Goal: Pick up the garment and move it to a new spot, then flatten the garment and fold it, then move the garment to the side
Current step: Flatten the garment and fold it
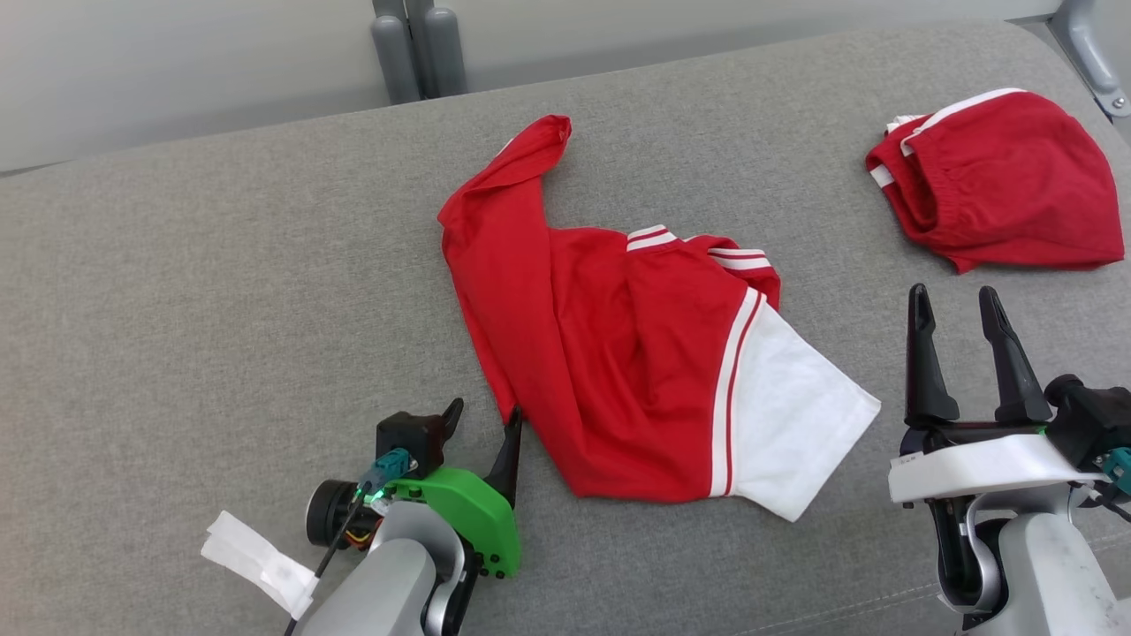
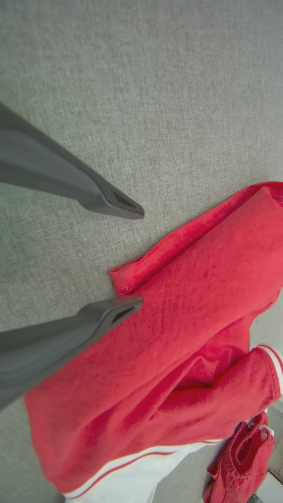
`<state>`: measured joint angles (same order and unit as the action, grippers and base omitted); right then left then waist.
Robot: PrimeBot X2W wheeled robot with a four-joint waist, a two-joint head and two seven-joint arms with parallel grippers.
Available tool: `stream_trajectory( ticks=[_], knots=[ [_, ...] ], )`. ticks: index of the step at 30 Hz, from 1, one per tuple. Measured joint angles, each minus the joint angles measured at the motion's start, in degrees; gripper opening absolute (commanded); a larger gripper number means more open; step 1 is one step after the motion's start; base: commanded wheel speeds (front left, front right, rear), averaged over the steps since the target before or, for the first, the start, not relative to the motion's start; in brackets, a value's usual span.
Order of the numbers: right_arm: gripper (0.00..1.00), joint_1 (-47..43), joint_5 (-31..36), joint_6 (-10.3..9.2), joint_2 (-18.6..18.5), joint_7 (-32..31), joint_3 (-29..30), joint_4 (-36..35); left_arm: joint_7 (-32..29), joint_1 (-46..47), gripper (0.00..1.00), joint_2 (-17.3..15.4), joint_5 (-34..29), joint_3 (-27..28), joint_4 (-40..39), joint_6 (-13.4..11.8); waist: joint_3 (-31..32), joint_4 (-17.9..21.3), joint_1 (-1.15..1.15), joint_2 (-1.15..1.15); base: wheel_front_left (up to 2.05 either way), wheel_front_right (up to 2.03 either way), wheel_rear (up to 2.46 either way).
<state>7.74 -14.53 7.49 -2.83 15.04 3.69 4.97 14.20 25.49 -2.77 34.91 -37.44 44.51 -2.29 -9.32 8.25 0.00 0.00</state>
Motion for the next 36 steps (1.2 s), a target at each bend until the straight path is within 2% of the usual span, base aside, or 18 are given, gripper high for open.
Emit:
stream_trajectory(
  ticks=[5, 6, 7, 8, 10, 12, 14, 15, 16, 19, 21, 25, 29, 36],
  knots=[
    [1.00, 0.03, -0.40, 0.00, -0.01, 0.00, 0.13, -0.51, 0.11, 0.98, 1.00, 0.00, -0.15, -0.88, 2.23, -1.10, -0.81, 1.28, 0.00, 0.00, 0.00, 0.00, 0.00],
    [1.00, 0.04, -0.42, 0.00, -0.01, 0.00, 0.11, -0.58, 0.25, 1.11, 0.97, 0.00, -0.15, -0.90, 2.54, -1.25, -0.91, 1.46, 0.00, 0.00, 0.00, 0.00, 0.00],
    [1.00, 0.07, -0.42, 0.00, -0.01, 0.00, 0.04, -0.64, 0.27, 1.30, 0.91, -0.01, -0.15, -1.03, 2.93, -1.40, -1.01, 1.67, 0.00, 0.00, 0.00, 0.00, 0.00],
    [1.00, 0.11, -0.44, 0.00, -0.01, 0.01, 0.00, -0.68, 0.35, 1.51, 0.78, -0.01, -0.14, -1.24, 3.18, -1.53, -1.10, 1.86, 0.00, 0.00, 0.00, 0.00, 0.00],
    [1.00, 0.16, -0.51, 0.00, -0.01, 0.00, -0.01, -0.74, 0.46, 1.90, 0.65, 0.00, 0.16, -1.65, 3.60, -1.75, -1.26, 2.16, 0.00, 0.00, 0.00, 0.00, 0.00],
    [1.00, 0.18, -0.52, 0.00, -0.01, 0.01, 0.04, -0.76, 0.48, 2.23, 0.48, -0.01, 0.36, -2.20, 3.99, -1.82, -1.38, 2.41, 0.00, 0.00, 0.00, 0.00, 0.00],
    [1.00, 0.19, -0.52, 0.00, -0.01, 0.00, 0.07, -0.78, 0.49, 2.50, 0.42, 0.00, 0.52, -3.04, 4.30, -1.82, -1.48, 2.64, 0.00, 0.00, 0.00, 0.00, 0.00],
    [1.00, 0.20, -0.52, 0.00, -0.01, 0.00, 0.05, -0.78, 0.49, 2.68, 0.35, -0.01, 0.81, -3.75, 4.45, -1.82, -1.52, 2.77, 0.00, 0.00, 0.00, 0.00, 0.00],
    [1.00, 0.20, -0.52, 0.00, -0.01, 0.00, 0.03, -0.79, 0.37, 2.80, 0.24, -0.01, 0.83, -4.39, 4.55, -1.81, -1.53, 2.86, 0.00, 0.00, 0.00, 0.00, 0.00],
    [1.00, 0.20, -0.51, 0.00, -0.01, 0.00, 0.05, -0.79, -0.60, 3.02, 0.15, -0.01, 1.75, -6.72, 4.31, -1.64, -1.39, 3.08, 0.00, 0.00, 0.00, 0.00, 0.00],
    [1.00, 0.20, -0.51, 0.00, 0.00, 0.01, 0.18, -0.79, -0.87, 3.00, 0.00, -0.01, 2.40, -7.79, 4.09, -1.60, -1.20, 3.07, 0.00, 0.00, 0.00, 0.00, 0.00],
    [1.00, 0.13, -0.47, 0.00, -0.01, 0.01, 0.86, -0.64, -0.65, 3.00, 0.00, 0.03, 3.80, -8.64, 4.38, -2.21, -0.67, 2.53, 0.00, 0.00, 0.00, 0.00, 0.00],
    [1.00, -0.37, -0.41, 0.00, 0.00, 0.01, 1.44, -0.65, 0.11, 3.02, 0.00, -0.41, 4.25, -6.75, 5.00, -2.88, 0.17, 1.40, 0.00, 0.00, 0.00, 0.00, 0.00],
    [1.00, -1.64, 0.10, 0.00, 0.00, 0.00, 2.66, -0.45, 0.77, 1.43, 0.00, -6.00, 4.72, -0.20, 0.70, -5.01, 1.85, -1.40, 0.00, 0.00, 0.00, 0.00, 0.00]
  ],
)
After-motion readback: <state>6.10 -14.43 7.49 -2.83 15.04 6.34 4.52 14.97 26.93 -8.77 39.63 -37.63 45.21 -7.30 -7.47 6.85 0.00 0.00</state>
